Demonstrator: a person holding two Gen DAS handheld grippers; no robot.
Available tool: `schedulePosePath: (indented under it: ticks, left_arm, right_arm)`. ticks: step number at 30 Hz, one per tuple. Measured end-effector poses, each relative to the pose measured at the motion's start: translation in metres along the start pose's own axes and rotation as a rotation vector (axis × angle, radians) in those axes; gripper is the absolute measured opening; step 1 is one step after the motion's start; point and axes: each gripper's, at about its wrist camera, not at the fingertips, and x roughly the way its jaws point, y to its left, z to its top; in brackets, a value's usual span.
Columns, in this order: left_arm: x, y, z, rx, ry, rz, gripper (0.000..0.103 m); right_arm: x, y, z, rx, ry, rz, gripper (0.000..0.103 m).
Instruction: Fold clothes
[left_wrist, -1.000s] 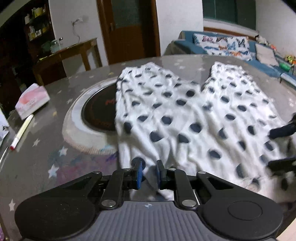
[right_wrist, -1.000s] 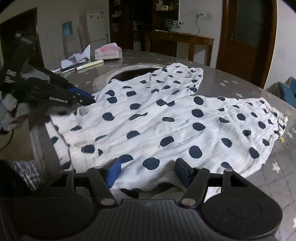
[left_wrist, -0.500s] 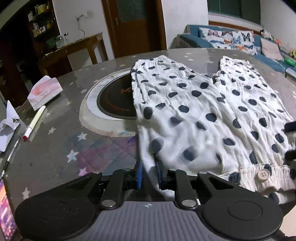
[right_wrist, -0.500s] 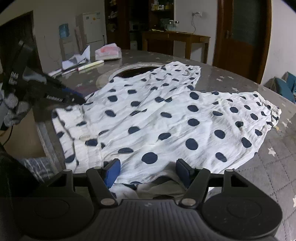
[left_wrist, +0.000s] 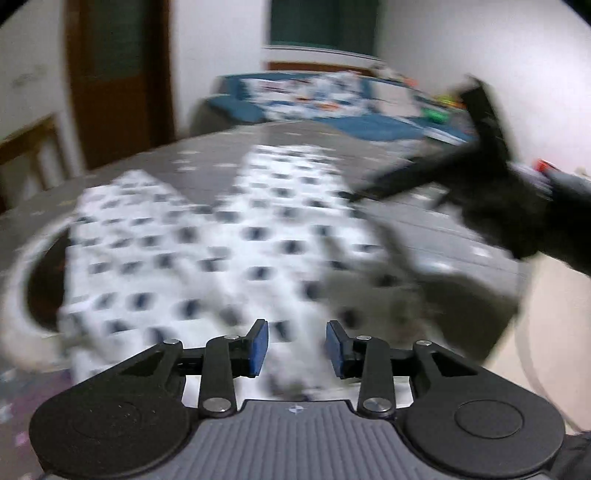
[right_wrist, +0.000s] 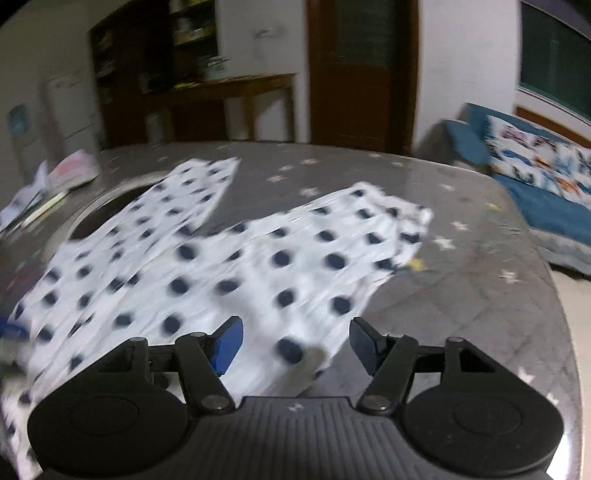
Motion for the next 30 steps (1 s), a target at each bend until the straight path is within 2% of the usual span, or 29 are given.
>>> schedulePosePath:
  ticks: [6, 13, 17, 19, 24, 30]
  left_arm:
    - [0.018, -0.036, 0.005, 0.058, 0.029, -0.156, 0.038]
    - [0.028, -0.055, 0.001, 0.114, 0.087, -0.264, 0.038]
    - [0.027, -0.060, -0.001, 0.138, 0.094, -0.250, 0.041]
    - [0.029, -0.064, -0.001, 0.176, 0.084, -0.199, 0.042]
    - [0.030, -0.073, -0.008, 0.244, 0.067, -0.126, 0.042]
    - [0.033, -0.067, -0.010, 0.218, 0.068, -0.102, 0.042]
  right_arm:
    - [0.018, 0.009, 0.000, -0.013, 0.002, 0.031, 0.064]
    - [0.034, 0.017, -0.013, -0.047, 0.040, 0.011, 0.061]
    - [0.029, 0.015, -0.011, -0.059, 0.039, -0.012, 0.061]
    - [0.028, 0.010, -0.007, -0.050, 0.029, -0.022, 0.061]
    - [0.030, -0.012, 0.008, 0.005, -0.001, -0.062, 0.061]
    - [0.048, -0.052, 0.036, 0.106, -0.031, -0.130, 0.057]
